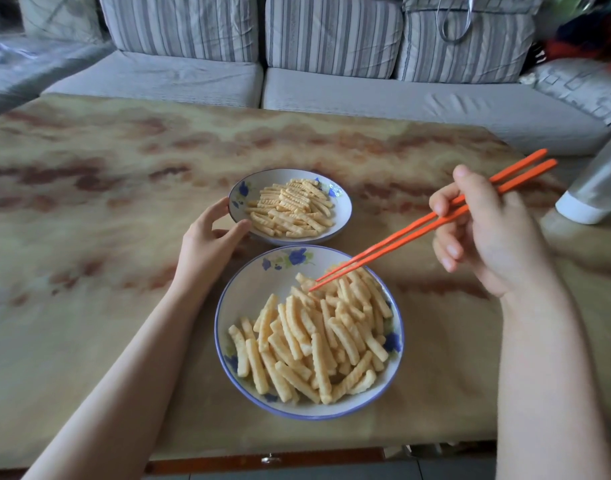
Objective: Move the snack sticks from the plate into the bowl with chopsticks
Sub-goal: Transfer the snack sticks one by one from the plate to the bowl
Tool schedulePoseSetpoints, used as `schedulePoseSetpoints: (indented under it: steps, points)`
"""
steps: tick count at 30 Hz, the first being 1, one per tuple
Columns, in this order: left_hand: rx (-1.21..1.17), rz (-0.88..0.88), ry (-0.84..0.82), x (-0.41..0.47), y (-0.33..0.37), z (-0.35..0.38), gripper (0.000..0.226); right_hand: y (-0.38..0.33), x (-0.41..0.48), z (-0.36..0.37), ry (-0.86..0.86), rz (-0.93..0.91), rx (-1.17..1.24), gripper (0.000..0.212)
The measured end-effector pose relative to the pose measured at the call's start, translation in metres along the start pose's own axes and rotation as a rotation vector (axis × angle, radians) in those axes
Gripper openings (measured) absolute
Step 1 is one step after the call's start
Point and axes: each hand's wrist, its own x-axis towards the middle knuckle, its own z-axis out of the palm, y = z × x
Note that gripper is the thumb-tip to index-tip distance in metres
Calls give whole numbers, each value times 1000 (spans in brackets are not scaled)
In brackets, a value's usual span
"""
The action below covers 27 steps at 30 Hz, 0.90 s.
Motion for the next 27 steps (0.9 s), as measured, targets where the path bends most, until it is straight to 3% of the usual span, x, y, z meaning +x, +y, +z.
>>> schedulePoseSetpoints:
  steps: [7, 12, 17, 27]
  points:
    - [-4, -1, 1, 0, 0, 0, 44, 3, 3, 22, 68, -6, 52, 60]
    - [-18, 7, 14, -1, 0, 1, 40, 2, 5, 29, 237, -63, 202, 51]
    - [-21, 0, 12, 0, -2, 1, 43, 13, 9, 42, 353, -84, 133, 46]
    - [-1, -7, 10, 1, -2, 0, 46, 39, 16, 65, 263, -63, 60, 49]
